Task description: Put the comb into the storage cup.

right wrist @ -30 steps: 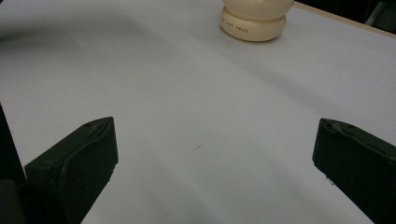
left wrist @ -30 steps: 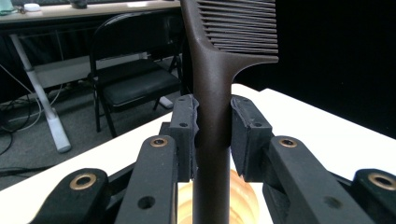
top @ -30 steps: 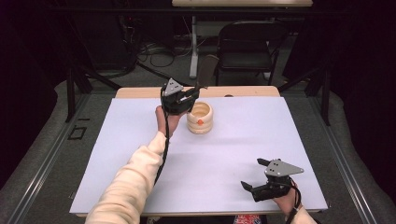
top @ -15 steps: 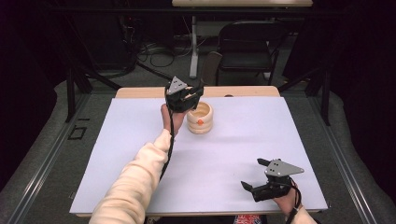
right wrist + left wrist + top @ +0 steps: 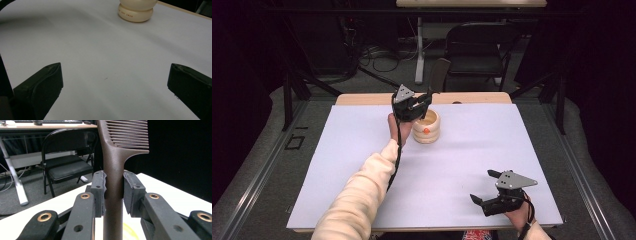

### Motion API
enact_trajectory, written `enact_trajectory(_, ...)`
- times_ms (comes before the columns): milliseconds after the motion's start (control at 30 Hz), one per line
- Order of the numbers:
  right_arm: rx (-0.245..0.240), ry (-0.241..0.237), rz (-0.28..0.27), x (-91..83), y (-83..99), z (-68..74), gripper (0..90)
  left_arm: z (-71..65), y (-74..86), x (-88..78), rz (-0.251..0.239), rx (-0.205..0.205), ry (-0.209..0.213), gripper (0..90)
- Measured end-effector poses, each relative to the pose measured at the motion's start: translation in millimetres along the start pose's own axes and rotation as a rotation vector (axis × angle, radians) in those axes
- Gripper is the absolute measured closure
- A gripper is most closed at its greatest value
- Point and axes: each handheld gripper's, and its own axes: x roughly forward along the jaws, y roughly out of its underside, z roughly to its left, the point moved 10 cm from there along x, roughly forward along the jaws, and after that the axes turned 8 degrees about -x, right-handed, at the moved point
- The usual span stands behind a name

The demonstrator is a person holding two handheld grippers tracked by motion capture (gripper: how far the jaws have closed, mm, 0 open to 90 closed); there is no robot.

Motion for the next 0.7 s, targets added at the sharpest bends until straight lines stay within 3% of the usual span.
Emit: enact_trajectory(700,-0.001,0.0,-0.001,-0.3,0.1,-0.2,0.0,6.3,23.4,12.0,0.044,-0.003,-0.013,72.6)
